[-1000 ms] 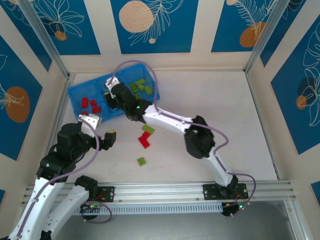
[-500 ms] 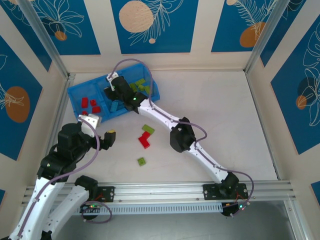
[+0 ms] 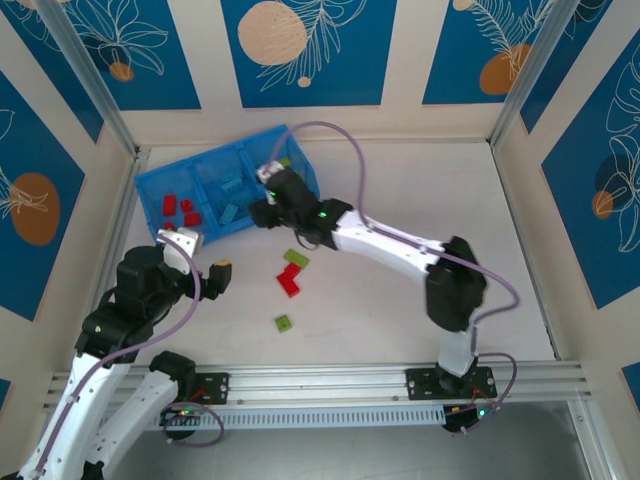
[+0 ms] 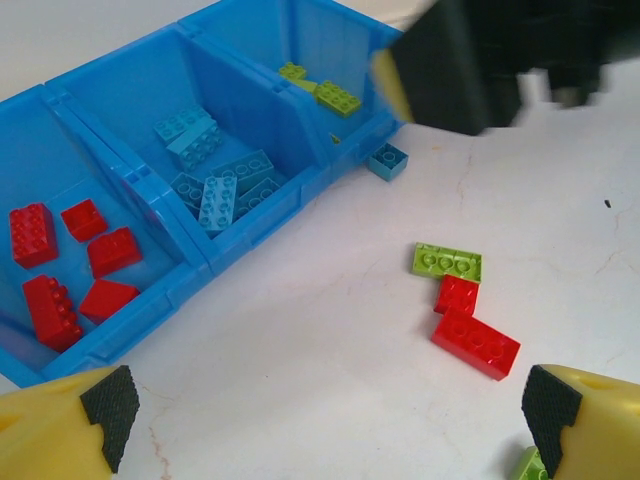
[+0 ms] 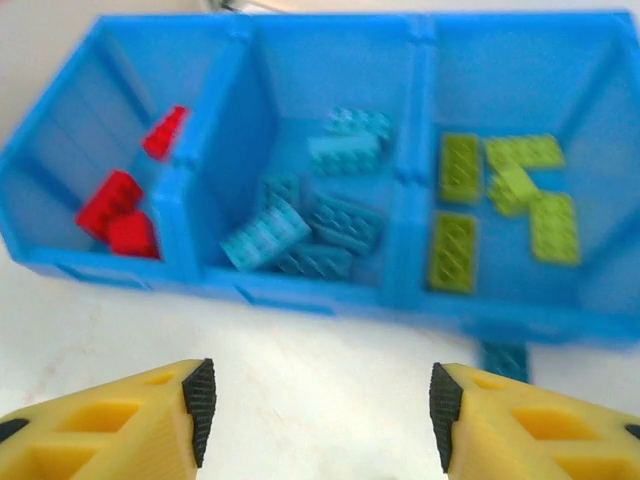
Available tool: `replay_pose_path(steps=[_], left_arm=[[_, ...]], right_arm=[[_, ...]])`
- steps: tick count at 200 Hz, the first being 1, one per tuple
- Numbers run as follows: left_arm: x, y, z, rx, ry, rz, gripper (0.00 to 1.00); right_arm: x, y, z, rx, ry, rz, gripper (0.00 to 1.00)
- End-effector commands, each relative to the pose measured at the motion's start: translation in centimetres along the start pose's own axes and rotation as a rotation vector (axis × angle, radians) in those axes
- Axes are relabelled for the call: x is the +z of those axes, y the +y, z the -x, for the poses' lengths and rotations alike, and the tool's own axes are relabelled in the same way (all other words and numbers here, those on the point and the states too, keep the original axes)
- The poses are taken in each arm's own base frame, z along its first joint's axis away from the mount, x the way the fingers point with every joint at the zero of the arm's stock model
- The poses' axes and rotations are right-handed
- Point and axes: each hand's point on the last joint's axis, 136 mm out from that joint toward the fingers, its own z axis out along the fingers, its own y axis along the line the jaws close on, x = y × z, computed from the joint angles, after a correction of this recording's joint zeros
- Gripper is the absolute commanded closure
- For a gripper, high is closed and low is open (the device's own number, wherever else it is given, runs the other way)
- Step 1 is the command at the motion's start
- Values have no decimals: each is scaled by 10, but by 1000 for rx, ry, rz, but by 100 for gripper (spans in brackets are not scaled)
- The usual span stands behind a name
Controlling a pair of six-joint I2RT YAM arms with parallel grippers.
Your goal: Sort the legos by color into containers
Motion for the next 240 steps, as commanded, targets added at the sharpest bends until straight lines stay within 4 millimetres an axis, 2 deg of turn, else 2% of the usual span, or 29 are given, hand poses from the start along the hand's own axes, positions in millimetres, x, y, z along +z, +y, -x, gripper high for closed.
replay_pose_path(steps=[1, 21, 45, 80, 124, 166, 226, 240], left_arm=[[3, 1, 2, 7, -8, -1, 0], [4, 1, 2, 9, -5, -2, 0], [5, 3, 1, 7, 2, 9, 0], [6, 4, 0, 9, 5, 15, 0], [6, 3, 0, 8, 7, 10, 0], [6, 2, 1, 6, 5, 4, 0], [5, 2, 2, 4, 0, -1, 0], [5, 1, 2, 4, -1, -3, 0]], right_arm=[[14, -48, -38, 99, 21, -82, 39], [28, -78, -73, 137, 131, -119, 39], [55, -93, -97, 126, 231, -131, 37], [97, -97, -107, 89, 312, -139, 23], [130, -108, -109, 94, 319, -192, 22], [146, -105, -108, 95, 369, -162, 32], [150, -110, -134, 128, 449, -189, 46], [150, -112, -134, 131, 448, -191, 52]])
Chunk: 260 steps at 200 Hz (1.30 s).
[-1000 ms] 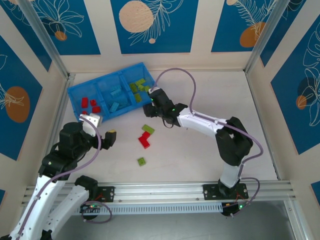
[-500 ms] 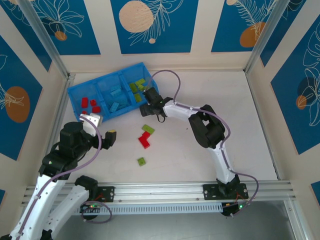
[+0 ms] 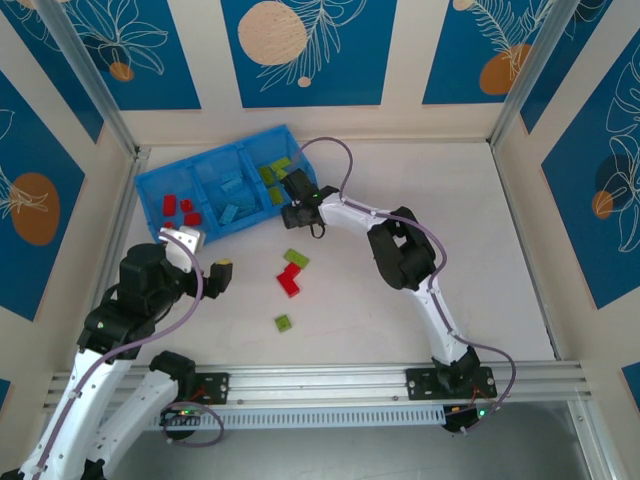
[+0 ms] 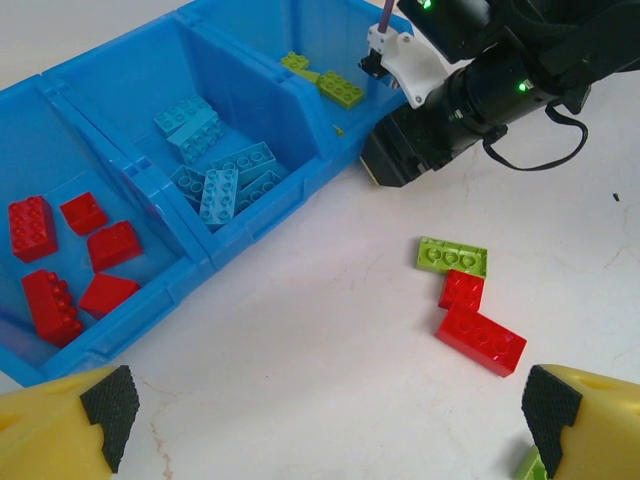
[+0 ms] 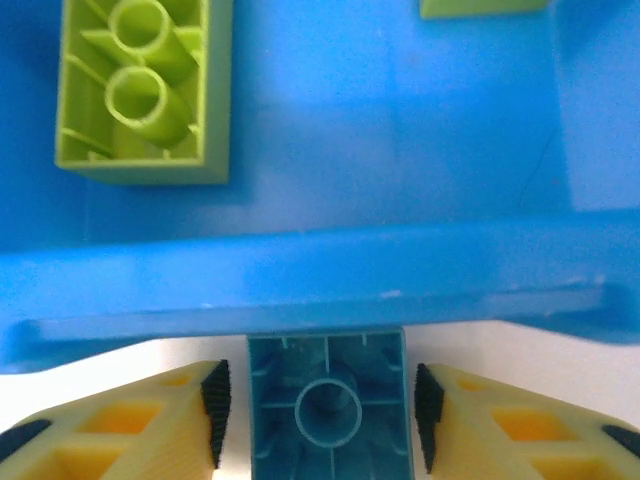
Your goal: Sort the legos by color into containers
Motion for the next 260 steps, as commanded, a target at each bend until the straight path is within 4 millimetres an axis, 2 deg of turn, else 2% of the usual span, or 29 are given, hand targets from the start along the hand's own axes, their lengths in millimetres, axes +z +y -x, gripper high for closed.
replay_pose_path(steps=[1, 24, 42, 67, 78, 98, 115, 127, 142, 161, 166, 171, 177, 185, 193, 203, 215, 233, 242, 260], left_arm=[[0, 0, 4, 3, -20, -9, 0], [0, 0, 4, 3, -20, -10, 0], [-1, 0, 4, 3, -23, -9, 0], [-1, 0, 4, 3, -23, -7, 0], [-2, 0, 5, 3, -26, -4, 0], [-2, 0, 5, 3, -29, -6, 0], [-2, 0, 5, 2, -30, -5, 0], [-3, 0, 5, 3, -31, -6, 0], [-4, 1, 6, 3, -35, 0, 0], [-4, 3, 5, 3, -38, 8, 0], [-5, 3, 6, 2, -42, 10, 0], [-5, 3, 6, 2, -44, 10, 0], [-5, 3, 6, 2, -44, 12, 0], [-5, 3, 6, 2, -44, 10, 0], [-5, 3, 6, 2, -43, 10, 0], [-5, 3, 5, 4, -43, 9, 0], [-5, 2, 6, 4, -44, 7, 0], [-5, 2, 6, 3, -44, 6, 0], [-5, 2, 6, 2, -45, 3, 0], [-4, 1, 5, 2, -40, -4, 0]], right_arm=[[6, -6, -10, 21, 39, -9, 52], [-2, -6, -5, 22, 26, -11, 67], [-22, 0, 2, 17, -15, 6, 71], [-74, 20, 13, -13, -130, 35, 71], [-106, 32, 21, -36, -215, 48, 72], [-155, 68, 32, -94, -354, 121, 72], [-177, 102, 40, -159, -423, 199, 70], [-183, 121, 50, -196, -463, 220, 70], [-176, 137, 68, -216, -488, 220, 70], [-156, 153, 94, -236, -513, 204, 71], [-143, 156, 97, -249, -503, 187, 71], [-142, 159, 109, -250, -521, 175, 71], [-124, 159, 110, -260, -501, 147, 71], [-112, 162, 119, -266, -503, 125, 71], [-106, 167, 130, -274, -514, 121, 71], [-94, 171, 135, -286, -506, 123, 70], [-95, 179, 144, -296, -527, 158, 64], [-109, 192, 151, -338, -553, 246, 45], [-123, 196, 154, -355, -565, 271, 39], [-159, 194, 160, -353, -580, 292, 36]])
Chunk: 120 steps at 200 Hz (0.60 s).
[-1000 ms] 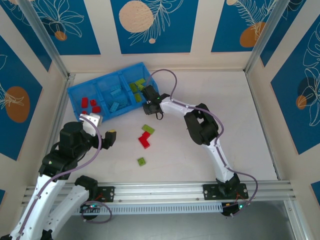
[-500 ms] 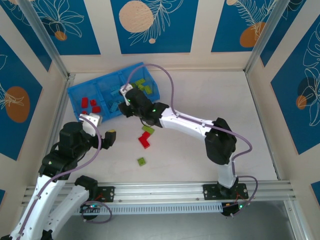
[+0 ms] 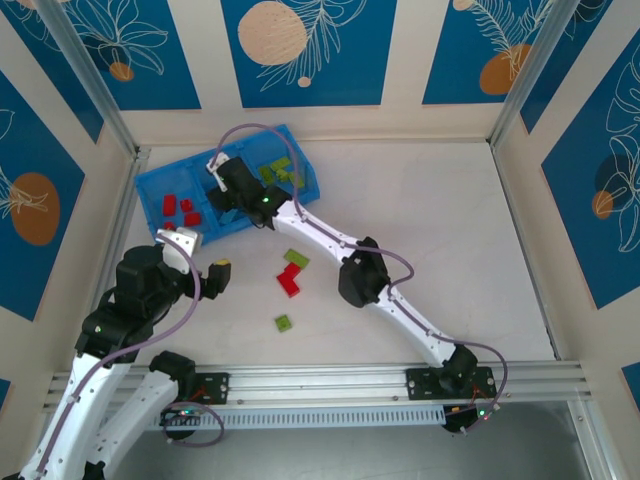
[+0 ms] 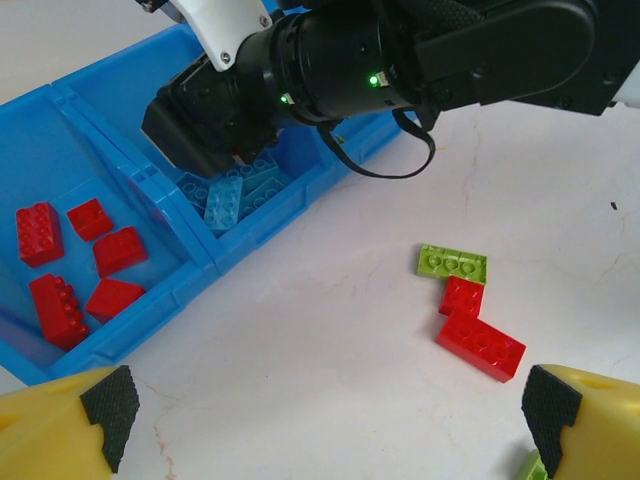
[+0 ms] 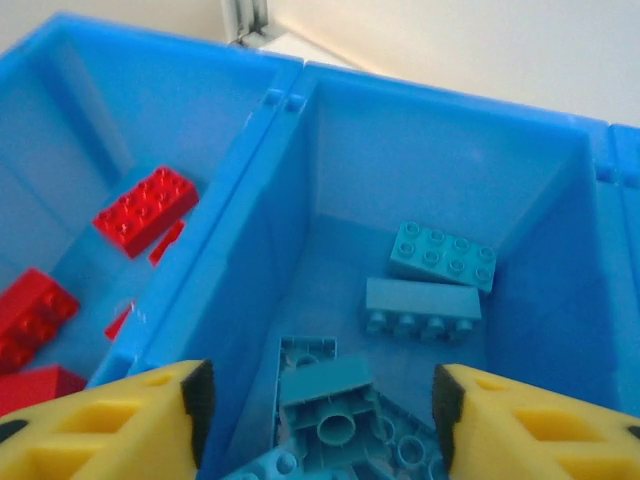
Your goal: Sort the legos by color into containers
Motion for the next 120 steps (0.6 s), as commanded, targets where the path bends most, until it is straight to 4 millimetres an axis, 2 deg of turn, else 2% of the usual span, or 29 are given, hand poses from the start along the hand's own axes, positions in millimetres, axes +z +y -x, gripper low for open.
replay_pose_path(steps=[1, 15, 17, 31, 33, 43, 46, 49, 51, 53, 57, 72, 77, 79, 84, 91, 96, 103, 111, 112, 120], left_arm=[[1, 0, 3, 4, -17, -8, 0], [1, 0, 2, 4, -16, -6, 0], [1, 0, 2, 4, -15, -5, 0], [1, 1, 3, 5, -17, -1, 0], [1, 1, 3, 5, -18, 0, 0], [1, 1, 2, 5, -16, 1, 0], [1, 1, 3, 7, -17, 0, 0], [1, 1, 2, 5, -16, 0, 0], [1, 1, 3, 5, -16, 0, 0], [1, 1, 3, 5, -17, -1, 0], [2, 1, 3, 6, -16, -3, 0], [5, -1, 1, 5, -5, -14, 0], [7, -2, 1, 5, 0, -22, 0], [8, -3, 0, 4, 4, -24, 0], [10, -5, -1, 4, 14, -36, 0], [14, -8, -3, 2, 29, -55, 0], [17, -11, -5, -1, 42, -73, 0], [23, -15, -7, -10, 63, -98, 0], [28, -18, -9, -45, 96, -111, 0], [28, -18, -9, -54, 98, -111, 0], [32, -18, -10, -125, 137, -107, 0]], right_arm=[[-67, 10, 76, -20, -116, 81, 36], [-93, 6, 84, 2, -96, 80, 36], [-93, 5, 80, 4, -81, 77, 36], [-126, -4, 85, 39, -53, 54, 36], [-126, -5, 79, 43, -36, 51, 36], [-151, -12, 79, 63, -29, 32, 36], [-156, -15, 75, 69, -25, 25, 36], [-156, -17, 63, 71, -4, 18, 36], [-165, -18, 68, 76, -20, 18, 36], [-167, -18, 59, 77, -5, 16, 35], [-177, -21, 58, 87, -19, 16, 35], [-200, -28, 24, 124, -5, 6, 33], [-203, -32, 2, 139, 26, -9, 32], [-209, -34, 3, 152, 17, -12, 32], [-217, -37, -10, 175, 29, -23, 32], [-223, -42, -39, 210, 72, -44, 32], [-230, -44, -49, 242, 79, -51, 32], [-237, -46, -73, 281, 111, -61, 32], [-245, -47, -94, 329, 135, -71, 32], [-245, -47, -103, 338, 151, -75, 32], [-253, -48, -119, 374, 169, -80, 32]])
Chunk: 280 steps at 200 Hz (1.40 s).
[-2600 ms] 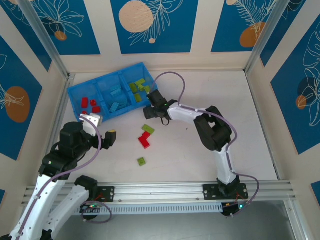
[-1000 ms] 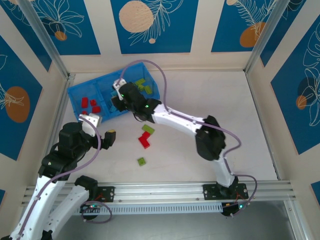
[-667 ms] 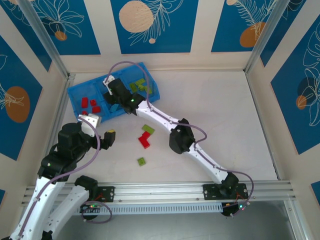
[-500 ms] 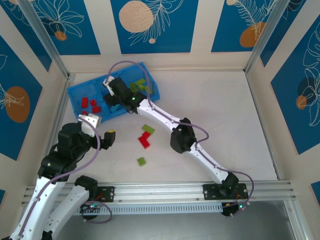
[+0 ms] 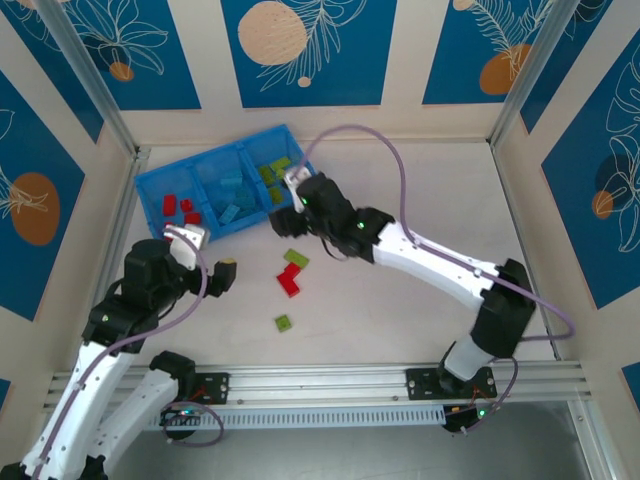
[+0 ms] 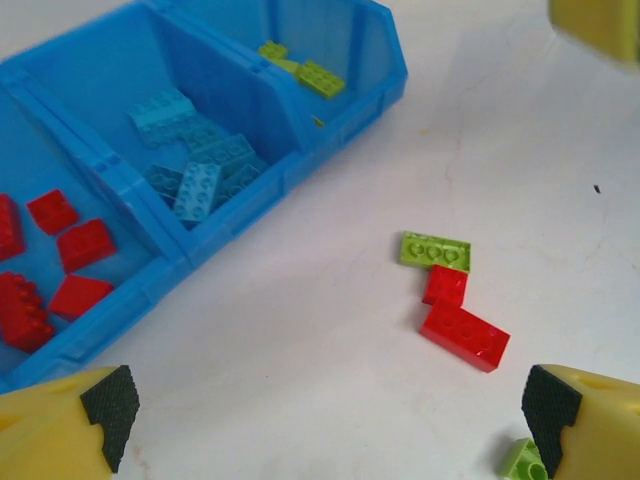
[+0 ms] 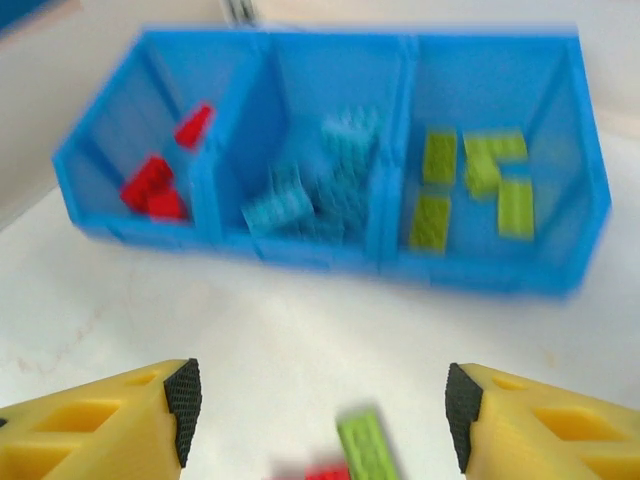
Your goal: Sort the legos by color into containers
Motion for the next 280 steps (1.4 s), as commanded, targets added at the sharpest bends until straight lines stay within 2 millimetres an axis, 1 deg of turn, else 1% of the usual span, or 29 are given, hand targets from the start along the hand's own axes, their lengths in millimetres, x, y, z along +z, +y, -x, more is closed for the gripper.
replay_pose_path(steps=[1, 4, 7, 12, 25, 38, 46, 56, 62, 72, 79, 88, 97, 107, 127, 137, 150, 162, 181, 199, 224, 252, 280], left_arm=[[14, -8, -3, -123, 70, -52, 0], [16, -8, -4, -155, 89, -49, 0], [17, -8, -7, -185, 111, -47, 1], [20, -9, -10, -236, 146, -44, 1], [29, -13, -26, -382, 234, -39, 6], [38, -24, -46, -512, 309, -43, 10], [44, -34, -61, -570, 349, -56, 11], [51, -49, -78, -582, 389, -75, 11], [54, -53, -89, -589, 408, -53, 11], [59, -59, -104, -595, 437, -18, 11], [65, -69, -108, -593, 441, -29, 11], [73, -82, -108, -593, 430, -50, 10], [83, -95, -103, -591, 410, -71, 9], [94, -106, -100, -576, 399, -75, 6], [120, -121, -107, -517, 440, -37, 3], [133, -127, -112, -486, 468, -26, 2], [149, -126, -120, -444, 497, 26, 2], [160, -118, -127, -417, 502, 99, 2], [172, -113, -131, -406, 490, 142, 3], [182, -114, -135, -402, 482, 152, 4], [193, -115, -137, -380, 481, 161, 11], [197, -107, -144, -352, 493, 223, 20], [195, -101, -147, -342, 497, 246, 35]], right_arm=[[4, -17, -66, 168, 91, -58, 32], [0, -20, -77, 182, 104, -65, 32], [-2, -22, -81, 196, 108, -69, 33], [-6, -26, -94, 213, 126, -82, 32], [-18, -35, -115, 262, 151, -109, 32], [-29, -44, -133, 315, 168, -133, 32], [-36, -49, -140, 341, 166, -144, 32], [-44, -57, -149, 360, 164, -164, 32], [-49, -62, -154, 368, 161, -179, 32], [-55, -69, -156, 384, 146, -201, 32], [-59, -74, -157, 391, 132, -215, 32], [-63, -79, -156, 402, 112, -229, 32], [-65, -81, -153, 410, 94, -232, 31], [-66, -83, -151, 421, 81, -234, 31], [-66, -83, -147, 428, 75, -228, 31], [-64, -82, -149, 425, 84, -224, 31], [-63, -80, -153, 418, 108, -220, 31], [-63, -80, -158, 414, 132, -221, 31], [-65, -79, -165, 413, 161, -219, 31], [-66, -78, -169, 416, 172, -220, 30], [-66, -78, -170, 414, 176, -218, 30], [-67, -78, -168, 408, 173, -219, 30], [-66, -77, -171, 404, 182, -222, 30]])
